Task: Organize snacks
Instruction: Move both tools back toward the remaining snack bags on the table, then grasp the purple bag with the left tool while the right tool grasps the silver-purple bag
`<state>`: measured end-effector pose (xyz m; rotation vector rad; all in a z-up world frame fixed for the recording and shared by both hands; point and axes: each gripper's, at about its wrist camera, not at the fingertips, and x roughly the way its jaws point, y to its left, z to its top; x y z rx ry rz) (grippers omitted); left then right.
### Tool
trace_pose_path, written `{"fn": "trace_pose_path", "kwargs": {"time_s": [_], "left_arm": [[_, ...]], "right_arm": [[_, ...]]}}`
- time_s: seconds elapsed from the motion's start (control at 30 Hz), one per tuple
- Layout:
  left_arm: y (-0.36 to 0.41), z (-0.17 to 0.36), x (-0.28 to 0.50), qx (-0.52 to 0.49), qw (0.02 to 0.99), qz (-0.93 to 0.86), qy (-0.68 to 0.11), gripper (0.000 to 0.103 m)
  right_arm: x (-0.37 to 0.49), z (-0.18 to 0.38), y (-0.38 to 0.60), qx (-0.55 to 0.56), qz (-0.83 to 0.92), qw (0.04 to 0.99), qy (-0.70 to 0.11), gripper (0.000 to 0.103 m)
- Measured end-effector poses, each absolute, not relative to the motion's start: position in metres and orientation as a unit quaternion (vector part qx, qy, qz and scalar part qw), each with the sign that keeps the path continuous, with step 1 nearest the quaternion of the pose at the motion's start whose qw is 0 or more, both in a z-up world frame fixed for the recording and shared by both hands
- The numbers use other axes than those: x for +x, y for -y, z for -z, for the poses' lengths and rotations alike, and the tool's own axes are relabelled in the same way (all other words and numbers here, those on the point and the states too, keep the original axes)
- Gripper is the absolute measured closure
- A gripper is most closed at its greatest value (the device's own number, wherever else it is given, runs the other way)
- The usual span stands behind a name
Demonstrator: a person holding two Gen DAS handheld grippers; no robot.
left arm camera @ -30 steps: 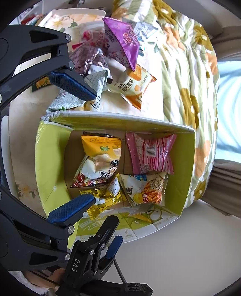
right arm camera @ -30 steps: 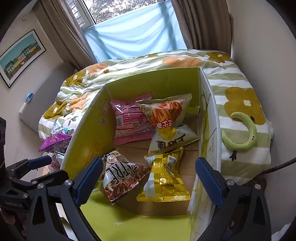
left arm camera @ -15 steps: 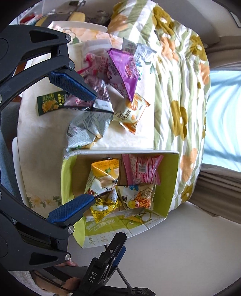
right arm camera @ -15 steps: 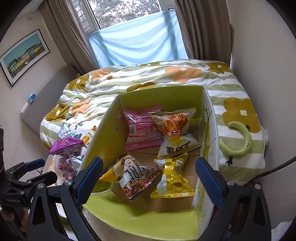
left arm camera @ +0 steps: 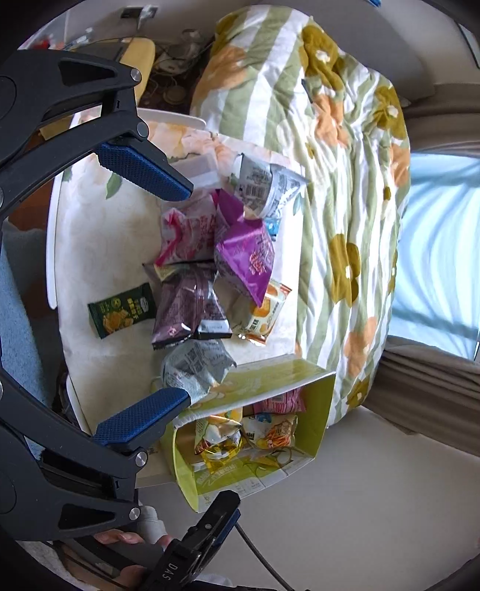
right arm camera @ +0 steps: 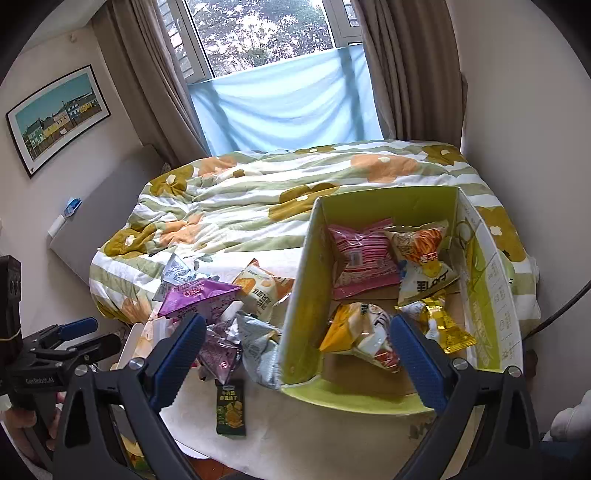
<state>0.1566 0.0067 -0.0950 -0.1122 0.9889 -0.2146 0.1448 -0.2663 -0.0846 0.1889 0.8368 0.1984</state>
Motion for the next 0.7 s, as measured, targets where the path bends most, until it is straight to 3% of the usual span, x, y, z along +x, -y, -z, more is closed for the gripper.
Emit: {"fn": "trace_pose_path", "kwargs": {"time_s": [0.37, 0.7], "left_arm": [[-0.061, 0.121, 0.192, 0.012, 0.864, 0.159, -0.479, 0.003], [-0.044, 0.175, 0.235, 0.111, 0.843, 0.225, -0.475, 0.003]], "right_arm": [[0.138, 0.115, 0.183, 0.119, -0.058, 0.897, -0.422, 0.004], [0.137, 0.172, 0.144, 0.220, -0.012, 0.859, -0.462, 0.004]]}}
